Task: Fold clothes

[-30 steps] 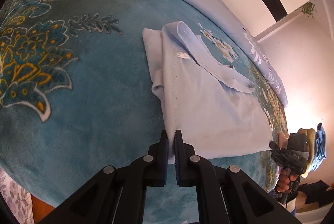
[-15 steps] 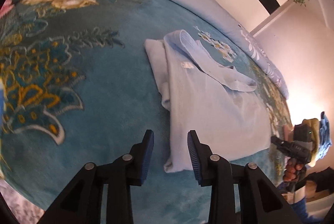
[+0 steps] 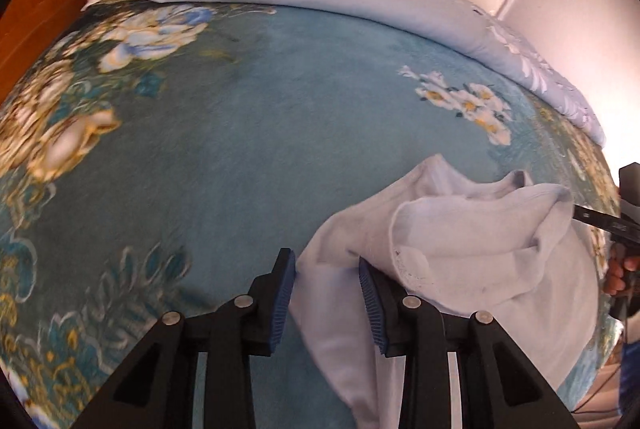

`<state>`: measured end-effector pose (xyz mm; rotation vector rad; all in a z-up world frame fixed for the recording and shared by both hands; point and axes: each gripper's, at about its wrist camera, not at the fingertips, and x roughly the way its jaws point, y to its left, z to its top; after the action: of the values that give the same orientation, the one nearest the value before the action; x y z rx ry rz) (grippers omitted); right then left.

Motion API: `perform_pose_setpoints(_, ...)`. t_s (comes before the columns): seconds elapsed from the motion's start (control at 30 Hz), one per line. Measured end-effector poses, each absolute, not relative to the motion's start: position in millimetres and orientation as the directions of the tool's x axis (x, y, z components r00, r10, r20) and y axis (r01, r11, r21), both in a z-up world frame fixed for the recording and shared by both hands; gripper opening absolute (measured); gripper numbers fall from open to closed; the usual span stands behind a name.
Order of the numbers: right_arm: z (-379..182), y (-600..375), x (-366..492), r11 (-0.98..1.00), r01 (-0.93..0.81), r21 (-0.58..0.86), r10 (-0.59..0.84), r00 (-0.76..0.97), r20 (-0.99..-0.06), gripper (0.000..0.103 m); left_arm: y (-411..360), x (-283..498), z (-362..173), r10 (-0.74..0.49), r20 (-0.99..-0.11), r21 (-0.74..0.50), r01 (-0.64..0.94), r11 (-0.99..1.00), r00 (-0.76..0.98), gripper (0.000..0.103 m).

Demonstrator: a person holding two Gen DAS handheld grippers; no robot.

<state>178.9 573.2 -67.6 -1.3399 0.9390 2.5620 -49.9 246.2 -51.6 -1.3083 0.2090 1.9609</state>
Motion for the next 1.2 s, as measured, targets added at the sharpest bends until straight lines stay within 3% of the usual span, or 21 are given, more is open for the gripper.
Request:
perform_pose_setpoints(0.23, -75, 576, 153, -0.792, -0.325, 0.517, -0.232, -0.624, -0.746, 0.014, 254, -49, -51, 0.573, -0.804, -0.34, -0.667, -0.662, -0.158, 0.032)
perform_pose_setpoints(0.3, -73, 574, 152, -0.791, -0.325, 0.518, -0.23, -0.627, -0.744, 0.008, 253, -47, -48, 0.575, -0.796, -0.328, -0.665, -0.671, -0.188, 0.002)
perform_pose_setpoints(0.4, -67, 572, 154, -0.794, -0.325, 0.515, -0.217, -0.639, -0.738, 0.005, 244, -50, -41, 0.615, -0.755, -0.368, -0.63, -0.684, -0.227, 0.001)
perform_pose_setpoints(0.83, -87, 597, 157, -0.683, -0.423, 0.596, -0.239, -0.641, -0.729, 0.004, 201, -76, -58, 0.601, -0.757, -0.453, -0.456, -0.766, -0.257, 0.001)
perform_pose_setpoints(1.1, -67, 587, 172, -0.719, -0.426, 0.55, -0.184, -0.646, -0.741, 0.005, 200, -27, -25, 0.596, -0.744, -0.402, -0.512, -0.759, -0.301, 0.003)
perform_pose_setpoints(1.13, -63, 585, 180, -0.718, -0.423, 0.553, -0.178, -0.656, -0.733, 0.008, 208, -14, -24, 0.6, -0.748, -0.399, -0.529, -0.749, -0.284, 0.005)
perform_pose_setpoints(1.17, -62, 582, 189, -0.709, -0.417, 0.569, -0.189, -0.664, -0.723, 0.011, 216, -1, -22, 0.602, -0.752, -0.397, -0.545, -0.738, -0.268, 0.014)
perform_pose_setpoints(1.2, -62, 578, 198, -0.7, -0.41, 0.584, -0.201, -0.672, -0.712, 0.023, 223, 12, -21, 0.605, -0.756, -0.395, -0.561, -0.727, -0.251, 0.027)
